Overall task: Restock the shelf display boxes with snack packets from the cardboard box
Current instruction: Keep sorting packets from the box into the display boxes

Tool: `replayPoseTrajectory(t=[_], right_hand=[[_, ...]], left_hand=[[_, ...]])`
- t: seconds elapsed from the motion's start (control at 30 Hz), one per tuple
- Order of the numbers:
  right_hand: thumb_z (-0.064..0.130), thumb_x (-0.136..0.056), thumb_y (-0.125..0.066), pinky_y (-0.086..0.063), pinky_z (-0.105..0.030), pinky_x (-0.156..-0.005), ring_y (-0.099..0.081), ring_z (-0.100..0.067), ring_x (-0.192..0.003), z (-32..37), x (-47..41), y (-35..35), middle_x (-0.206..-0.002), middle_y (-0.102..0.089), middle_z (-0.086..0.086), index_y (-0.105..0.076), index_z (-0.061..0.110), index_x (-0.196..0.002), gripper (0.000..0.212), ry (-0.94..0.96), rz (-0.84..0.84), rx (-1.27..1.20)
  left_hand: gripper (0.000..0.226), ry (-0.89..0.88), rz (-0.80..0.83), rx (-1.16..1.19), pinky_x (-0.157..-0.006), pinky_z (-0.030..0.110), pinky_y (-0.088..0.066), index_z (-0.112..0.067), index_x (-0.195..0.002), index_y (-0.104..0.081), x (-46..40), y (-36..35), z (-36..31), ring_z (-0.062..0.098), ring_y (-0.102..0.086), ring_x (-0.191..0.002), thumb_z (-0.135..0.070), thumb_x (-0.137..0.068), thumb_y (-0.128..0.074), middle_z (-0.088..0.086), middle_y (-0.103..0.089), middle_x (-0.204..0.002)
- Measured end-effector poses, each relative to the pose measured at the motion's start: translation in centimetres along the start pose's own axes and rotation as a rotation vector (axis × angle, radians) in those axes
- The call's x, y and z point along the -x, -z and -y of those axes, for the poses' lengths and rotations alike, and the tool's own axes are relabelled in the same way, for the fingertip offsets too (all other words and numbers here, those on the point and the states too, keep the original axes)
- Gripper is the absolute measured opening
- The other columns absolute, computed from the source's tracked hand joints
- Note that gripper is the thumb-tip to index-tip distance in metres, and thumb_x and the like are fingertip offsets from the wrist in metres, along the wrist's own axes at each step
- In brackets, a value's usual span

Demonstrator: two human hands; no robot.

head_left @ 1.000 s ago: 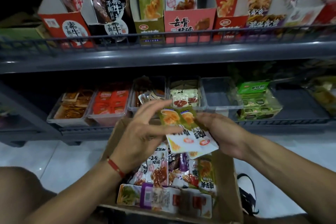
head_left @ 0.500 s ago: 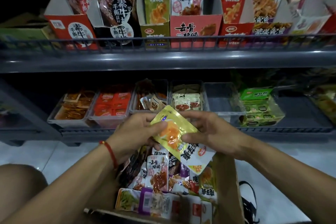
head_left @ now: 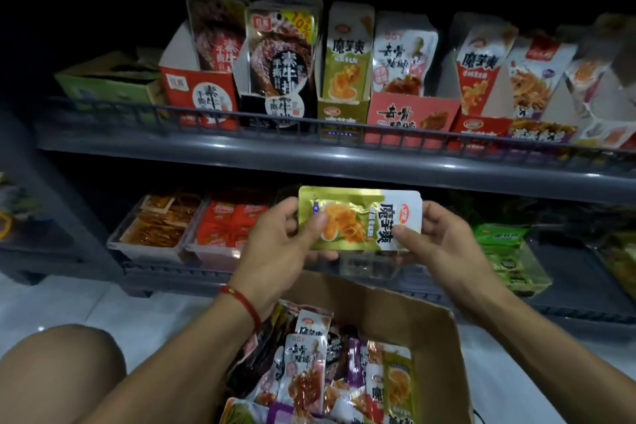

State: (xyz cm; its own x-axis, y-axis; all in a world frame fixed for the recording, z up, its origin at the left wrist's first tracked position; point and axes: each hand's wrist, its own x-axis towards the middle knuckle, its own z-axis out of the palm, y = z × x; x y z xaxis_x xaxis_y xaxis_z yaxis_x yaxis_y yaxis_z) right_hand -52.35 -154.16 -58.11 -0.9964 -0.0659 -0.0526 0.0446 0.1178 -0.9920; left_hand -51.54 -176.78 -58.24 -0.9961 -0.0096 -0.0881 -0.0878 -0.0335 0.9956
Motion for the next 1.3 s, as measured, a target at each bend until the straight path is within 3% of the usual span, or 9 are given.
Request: replayPoseTrajectory(t=[0.13,0.3,0.5,0.63,0.73,0.9,1.03,1.17,1.3], right_hand=[[0.012,-0.099,-0.061,-0.064,-0.039,-0.071,-0.075,-0.023,-0.095,2.6,-0.5,-1.5,-0.113,-0.075,-0.002,-0.058,0.012,-0.123,0.025,0.102,-0.007,0.017],[0.011,-0.098,-0.062,-0.063,-0.033,-0.067,-0.075,-0.022,-0.086,9.0,-2.4,-1.8,-0.107,-0.074,-0.005,-0.059,0.015,-0.119,0.021,0.166,-0.014,0.161],[0.034,-0.102,-0.058,-0.059,-0.028,-0.069,-0.068,-0.007,-0.087,20.0,-7.5,0.0,-0.108,-0.064,0.01,-0.051,0.024,-0.12,0.022,0.597,-0.259,0.74],[0.026,-0.102,-0.057,-0.048,-0.031,-0.067,-0.057,-0.02,-0.092,24.0,-12.7,-0.1,-0.108,-0.055,-0.002,-0.047,0.016,-0.134,0.036,0.65,-0.269,1.108],[0.029,-0.101,-0.059,-0.042,-0.033,-0.07,-0.057,-0.026,-0.093,24.7,-16.6,-1.4,-0.113,-0.059,-0.011,-0.049,0.015,-0.135,0.037,0.6,-0.162,1.316],[0.032,-0.102,-0.058,-0.049,-0.04,-0.083,-0.063,-0.031,-0.102,22.5,-20.6,-4.4,-0.126,-0.063,-0.016,-0.049,0.015,-0.141,0.043,0.546,-0.009,1.454],[0.027,-0.097,-0.065,-0.054,-0.045,-0.08,-0.065,-0.036,-0.102,20.7,-22.4,-5.3,-0.12,-0.065,-0.016,-0.05,0.018,-0.139,0.045,0.6,-0.195,1.618],[0.027,-0.095,-0.068,-0.046,-0.044,-0.075,-0.062,-0.041,-0.102,20.0,-22.7,-5.8,-0.117,-0.063,-0.02,-0.057,0.012,-0.129,0.039,0.648,-0.382,1.674],[0.025,-0.095,-0.068,-0.045,-0.045,-0.079,-0.059,-0.04,-0.107,19.6,-21.6,-6.4,-0.121,-0.06,-0.021,-0.054,0.007,-0.13,0.041,0.647,-0.437,1.707]], left_hand=[[0.017,-0.05,-0.023,0.058,-0.089,0.054,-0.06,-0.013,-0.114,-0.068,-0.4,0.4,-1.1,0.025,-0.078,-0.089,-0.019,-0.1,-0.061,0.005,-0.078,-0.104],[0.028,-0.111,-0.026,0.189,-0.084,0.043,-0.062,-0.019,-0.114,-0.071,-1.0,1.6,-3.2,0.027,-0.077,-0.093,-0.029,-0.088,-0.07,0.005,-0.079,-0.102],[0.022,-0.09,-0.125,0.243,-0.079,0.039,-0.061,-0.02,-0.113,-0.066,-2.2,3.9,-4.0,0.022,-0.075,-0.093,-0.012,-0.093,-0.071,0.011,-0.076,-0.105],[0.025,-0.063,-0.113,0.203,-0.081,0.041,-0.063,-0.022,-0.115,-0.065,-2.2,4.8,-3.9,0.022,-0.075,-0.093,-0.009,-0.093,-0.07,0.005,-0.078,-0.1],[0.026,-0.044,-0.118,0.184,-0.076,0.037,-0.061,-0.024,-0.112,-0.066,-2.5,5.0,-3.7,0.025,-0.074,-0.091,-0.007,-0.092,-0.069,0.004,-0.079,-0.095],[0.029,-0.019,-0.088,0.159,-0.075,0.034,-0.06,-0.025,-0.113,-0.064,-2.4,5.3,-3.7,0.026,-0.075,-0.091,-0.005,-0.093,-0.067,0.005,-0.079,-0.096],[0.029,-0.007,-0.091,0.145,-0.073,0.036,-0.061,-0.024,-0.111,-0.063,-2.7,5.6,-3.7,0.029,-0.074,-0.092,-0.002,-0.092,-0.065,0.009,-0.078,-0.096],[0.028,0.005,-0.103,0.129,-0.071,0.033,-0.058,-0.024,-0.111,-0.063,-2.9,6.1,-3.6,0.028,-0.074,-0.089,-0.002,-0.093,-0.064,0.008,-0.078,-0.096],[0.027,0.035,-0.092,0.005,-0.069,0.032,-0.059,-0.027,-0.111,-0.061,-2.8,6.3,-3.6,0.02,-0.072,-0.082,-0.007,-0.093,-0.066,0.009,-0.077,-0.096]])
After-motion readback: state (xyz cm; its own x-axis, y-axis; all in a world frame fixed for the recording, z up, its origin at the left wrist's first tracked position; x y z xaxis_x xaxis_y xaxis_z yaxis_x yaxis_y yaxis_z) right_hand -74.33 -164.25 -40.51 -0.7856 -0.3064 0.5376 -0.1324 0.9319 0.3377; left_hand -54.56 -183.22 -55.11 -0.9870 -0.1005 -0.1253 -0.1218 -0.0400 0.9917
